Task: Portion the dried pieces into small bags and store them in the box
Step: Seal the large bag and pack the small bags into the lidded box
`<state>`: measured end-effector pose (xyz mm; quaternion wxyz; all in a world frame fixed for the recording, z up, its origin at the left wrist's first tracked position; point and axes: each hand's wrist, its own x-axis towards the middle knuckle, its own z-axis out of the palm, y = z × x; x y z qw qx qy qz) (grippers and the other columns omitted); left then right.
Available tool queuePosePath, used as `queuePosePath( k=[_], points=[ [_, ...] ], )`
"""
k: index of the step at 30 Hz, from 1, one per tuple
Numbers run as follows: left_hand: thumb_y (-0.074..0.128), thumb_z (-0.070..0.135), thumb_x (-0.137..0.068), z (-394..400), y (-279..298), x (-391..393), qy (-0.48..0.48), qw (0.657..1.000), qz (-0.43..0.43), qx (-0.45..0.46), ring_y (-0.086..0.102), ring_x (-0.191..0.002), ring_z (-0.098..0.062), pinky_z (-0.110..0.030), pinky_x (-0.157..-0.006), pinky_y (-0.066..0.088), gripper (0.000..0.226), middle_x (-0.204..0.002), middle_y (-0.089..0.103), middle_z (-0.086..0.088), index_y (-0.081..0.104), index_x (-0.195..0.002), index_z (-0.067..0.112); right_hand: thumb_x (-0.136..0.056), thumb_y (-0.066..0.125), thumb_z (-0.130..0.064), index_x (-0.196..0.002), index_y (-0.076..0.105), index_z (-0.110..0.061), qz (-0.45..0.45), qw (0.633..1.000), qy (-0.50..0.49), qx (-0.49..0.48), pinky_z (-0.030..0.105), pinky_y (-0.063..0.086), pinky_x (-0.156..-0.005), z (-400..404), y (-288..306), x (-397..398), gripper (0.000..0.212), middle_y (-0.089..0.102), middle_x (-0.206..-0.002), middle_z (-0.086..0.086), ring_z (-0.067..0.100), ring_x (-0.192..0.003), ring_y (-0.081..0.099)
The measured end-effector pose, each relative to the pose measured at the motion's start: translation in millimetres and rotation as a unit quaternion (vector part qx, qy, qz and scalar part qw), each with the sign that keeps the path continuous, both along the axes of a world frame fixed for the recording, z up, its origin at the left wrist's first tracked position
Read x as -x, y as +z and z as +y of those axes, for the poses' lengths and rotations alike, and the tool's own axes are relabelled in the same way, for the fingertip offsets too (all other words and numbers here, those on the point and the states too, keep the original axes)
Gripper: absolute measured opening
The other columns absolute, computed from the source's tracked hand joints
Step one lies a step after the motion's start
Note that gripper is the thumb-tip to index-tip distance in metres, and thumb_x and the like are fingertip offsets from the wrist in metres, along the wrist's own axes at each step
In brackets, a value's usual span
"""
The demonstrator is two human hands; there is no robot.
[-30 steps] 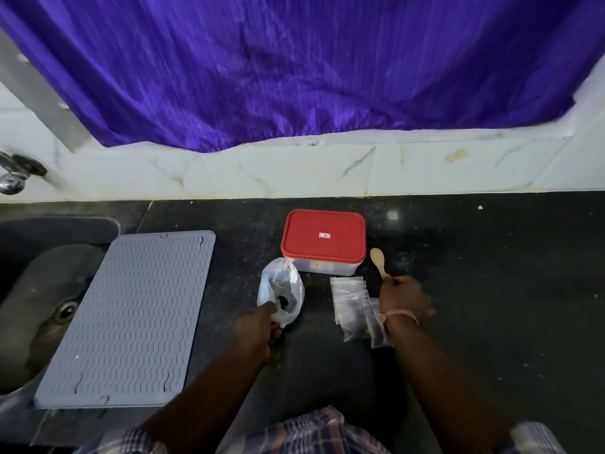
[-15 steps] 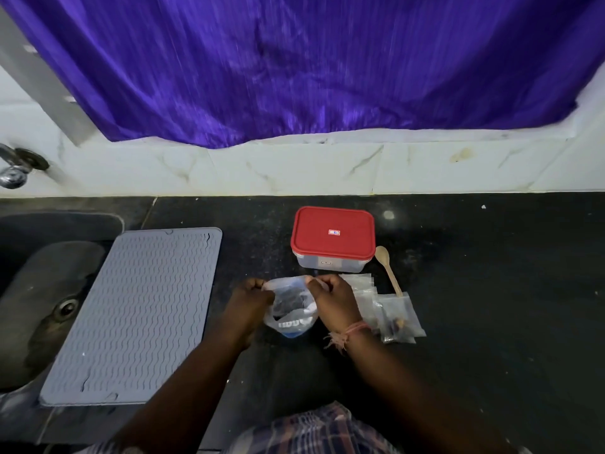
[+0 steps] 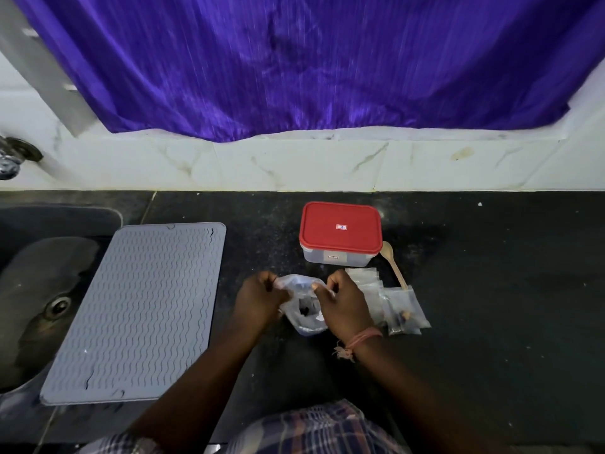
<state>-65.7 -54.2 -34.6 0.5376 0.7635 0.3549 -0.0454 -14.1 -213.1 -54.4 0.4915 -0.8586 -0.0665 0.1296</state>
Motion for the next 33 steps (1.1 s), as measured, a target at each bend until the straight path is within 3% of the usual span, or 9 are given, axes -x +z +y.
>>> queuePosePath(
  k=[4, 7, 13, 17, 20, 23, 26, 29, 33],
  points=[
    [0.063, 0.013, -0.092, 8.0, 1.1, -4.4, -0.025, 0.977, -0.047, -0.206, 0.066, -0.083, -0.016, -0.029, -0.069, 0.050, 0.004, -0.088, 0.066, 0.000, 0.064, -0.090, 0.017, -0.087, 0.074, -0.016, -0.085, 0.059, -0.015, 0.313, 0.901, 0.059, -0.295, 0.041, 0.057, -0.081, -0.6, 25.4, 3.6, 0.015, 0.068, -0.083, 0.007, 0.021, -0.082, 0.067],
    [0.060, 0.012, -0.093, 2.7, -0.9, -9.7, -0.030, 0.975, -0.074, -0.210, 0.064, -0.086, -0.017, -0.033, -0.075, 0.052, 0.008, -0.093, 0.065, 0.000, 0.064, -0.098, 0.016, -0.083, 0.071, 0.004, -0.104, 0.059, -0.008, 0.367, 0.853, 0.051, -0.368, 0.048, 0.058, -0.084, 2.3, 32.1, 3.2, 0.028, 0.071, -0.096, 0.012, 0.027, -0.091, 0.072],
    [0.058, 0.019, -0.098, 10.0, -3.5, -9.8, 0.011, 0.999, -0.032, -0.035, 0.072, -0.089, -0.022, -0.041, -0.084, 0.059, 0.017, -0.093, 0.075, -0.008, 0.072, -0.099, 0.011, -0.077, 0.081, 0.000, -0.120, 0.055, -0.001, 0.341, 0.895, 0.091, -0.272, 0.051, 0.059, -0.087, 10.4, 28.1, -0.3, 0.051, 0.070, -0.111, 0.019, 0.032, -0.103, 0.071],
    [0.058, 0.016, -0.095, 12.1, -4.5, -8.5, 0.036, 0.996, -0.051, 0.057, 0.075, -0.086, -0.025, -0.046, -0.085, 0.062, 0.019, -0.092, 0.077, -0.013, 0.072, -0.101, 0.005, -0.073, 0.080, -0.002, -0.102, 0.060, -0.005, 0.247, 0.950, 0.102, -0.164, 0.029, 0.058, -0.066, 21.7, 25.0, -4.4, 0.035, 0.070, -0.085, 0.006, 0.018, -0.079, 0.070],
    [0.061, 0.002, -0.083, 12.1, 7.4, -11.0, 0.027, 0.959, -0.102, 0.264, 0.072, -0.082, -0.027, -0.037, -0.074, 0.059, 0.020, -0.093, 0.074, -0.021, 0.069, -0.100, -0.003, -0.076, 0.073, -0.003, -0.083, 0.060, -0.014, 0.101, 0.994, 0.036, -0.033, 0.013, 0.043, -0.058, 24.4, 16.2, -17.4, 0.018, 0.060, -0.072, -0.005, 0.011, -0.069, 0.058],
    [0.066, 0.002, -0.075, 17.5, 18.1, -9.7, -0.011, 0.904, -0.137, 0.404, 0.068, -0.086, -0.029, -0.036, -0.074, 0.058, 0.031, -0.098, 0.069, -0.023, 0.062, -0.106, -0.002, -0.080, 0.066, -0.005, -0.083, 0.058, -0.013, 0.021, 0.997, -0.064, 0.032, 0.024, 0.045, -0.064, 18.8, 7.5, -28.6, 0.011, 0.061, -0.074, -0.003, 0.016, -0.073, 0.058],
    [0.074, -0.008, -0.081, 13.6, 17.9, -5.1, -0.023, 0.939, -0.086, 0.332, 0.068, -0.093, -0.032, -0.041, -0.079, 0.058, 0.034, -0.104, 0.069, -0.020, 0.060, -0.111, 0.000, -0.081, 0.058, 0.002, -0.085, 0.055, -0.013, -0.025, 0.991, -0.115, 0.057, 0.029, 0.043, -0.068, 19.2, 6.7, -32.3, 0.016, 0.058, -0.074, -0.007, 0.019, -0.074, 0.057],
    [0.078, -0.003, -0.078, 11.7, 13.2, -8.2, -0.037, 0.992, 0.002, 0.118, 0.068, -0.089, -0.021, -0.033, -0.072, 0.056, 0.036, -0.101, 0.070, -0.010, 0.063, -0.108, 0.010, -0.083, 0.058, 0.001, -0.081, 0.051, -0.016, -0.047, 0.988, -0.143, 0.037, 0.029, 0.042, -0.067, 23.5, 5.8, -29.3, 0.019, 0.055, -0.072, -0.008, 0.017, -0.071, 0.055],
    [0.068, 0.009, -0.085, 19.2, 2.1, -15.2, -0.020, 0.986, 0.039, -0.159, 0.063, -0.082, -0.016, -0.028, -0.069, 0.046, 0.015, -0.091, 0.068, -0.001, 0.063, -0.091, 0.021, -0.078, 0.061, 0.000, -0.072, 0.047, -0.018, -0.028, 0.998, -0.046, -0.039, 0.031, 0.042, -0.063, 27.5, 5.3, -17.9, 0.024, 0.047, -0.065, -0.007, 0.007, -0.061, 0.044]
  ],
)
